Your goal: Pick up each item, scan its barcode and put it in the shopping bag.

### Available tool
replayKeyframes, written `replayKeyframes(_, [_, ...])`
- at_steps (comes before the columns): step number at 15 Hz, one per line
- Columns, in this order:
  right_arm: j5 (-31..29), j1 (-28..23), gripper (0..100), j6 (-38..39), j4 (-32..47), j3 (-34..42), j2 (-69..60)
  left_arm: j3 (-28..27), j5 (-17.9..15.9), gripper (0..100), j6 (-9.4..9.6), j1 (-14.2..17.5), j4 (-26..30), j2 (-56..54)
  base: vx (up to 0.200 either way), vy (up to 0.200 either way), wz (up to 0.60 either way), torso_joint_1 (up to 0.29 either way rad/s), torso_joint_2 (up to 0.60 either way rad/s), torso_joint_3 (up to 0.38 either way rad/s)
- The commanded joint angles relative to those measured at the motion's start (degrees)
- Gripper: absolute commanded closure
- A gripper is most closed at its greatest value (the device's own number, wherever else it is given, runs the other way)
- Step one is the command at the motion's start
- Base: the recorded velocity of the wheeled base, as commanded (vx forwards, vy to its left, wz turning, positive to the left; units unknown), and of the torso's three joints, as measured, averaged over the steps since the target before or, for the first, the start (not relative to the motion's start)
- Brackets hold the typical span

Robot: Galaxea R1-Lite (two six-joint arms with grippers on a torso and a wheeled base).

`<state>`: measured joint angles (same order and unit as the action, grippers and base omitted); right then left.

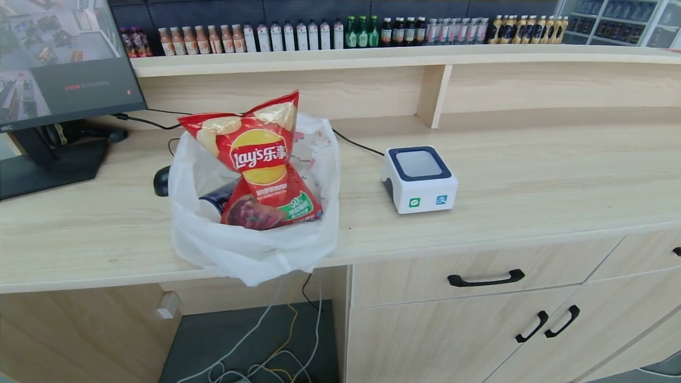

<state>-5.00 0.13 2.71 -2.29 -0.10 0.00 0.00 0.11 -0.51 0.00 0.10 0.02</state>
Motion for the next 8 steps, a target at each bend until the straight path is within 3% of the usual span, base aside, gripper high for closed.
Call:
replayKeyframes(1, [0.0,0.0,0,0.0,0.0,0.0,0.0,0.0,0.1,0,-0.02,0.0,0.0,0.0,0.0,-0.2,0.0,0.012,0.01,0.002])
replayKeyframes(5, [0.0,0.0,0,-0.2,0.0,0.0,0.0,0.0,0.0,0,0.07,0.0,0.0,0.0,0.0,-0.2,0.0,0.0,0.0,0.001])
replayKeyframes(8, [0.0,0.0,0,-0.1,0.0,0.0,0.0,0.0,0.0,0,-0.02,0.0,0.0,0.0,0.0,0.0,0.0,0.0,0.0,0.0])
